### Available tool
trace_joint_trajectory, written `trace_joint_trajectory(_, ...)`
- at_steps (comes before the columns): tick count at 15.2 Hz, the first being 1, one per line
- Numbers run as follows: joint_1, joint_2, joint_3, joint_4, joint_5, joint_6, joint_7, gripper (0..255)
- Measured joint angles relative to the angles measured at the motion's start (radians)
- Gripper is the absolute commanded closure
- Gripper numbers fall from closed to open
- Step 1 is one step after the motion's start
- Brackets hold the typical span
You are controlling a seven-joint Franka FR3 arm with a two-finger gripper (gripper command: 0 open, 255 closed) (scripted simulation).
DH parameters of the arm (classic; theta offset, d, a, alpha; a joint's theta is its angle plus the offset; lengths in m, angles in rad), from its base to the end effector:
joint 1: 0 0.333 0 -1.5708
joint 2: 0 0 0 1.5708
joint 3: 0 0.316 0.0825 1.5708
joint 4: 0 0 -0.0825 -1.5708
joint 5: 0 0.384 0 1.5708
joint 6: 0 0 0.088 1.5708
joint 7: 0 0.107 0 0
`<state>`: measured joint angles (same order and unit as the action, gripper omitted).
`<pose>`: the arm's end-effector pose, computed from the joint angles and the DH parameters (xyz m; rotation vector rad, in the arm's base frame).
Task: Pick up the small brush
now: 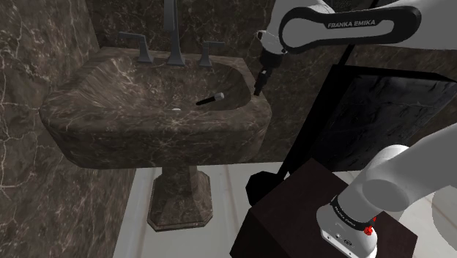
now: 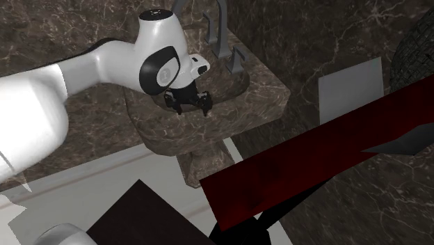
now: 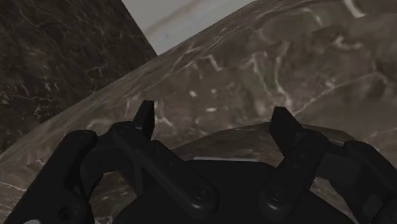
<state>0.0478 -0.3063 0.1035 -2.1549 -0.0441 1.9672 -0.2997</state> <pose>0.4700 0.0729 0.5367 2.9741 0.7006 0.1697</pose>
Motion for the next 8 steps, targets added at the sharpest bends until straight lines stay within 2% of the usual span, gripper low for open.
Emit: trace_joint_trajectory(8, 0.028, 0.275, 0.042, 0.196, -0.051, 0.127, -0.033, 0)
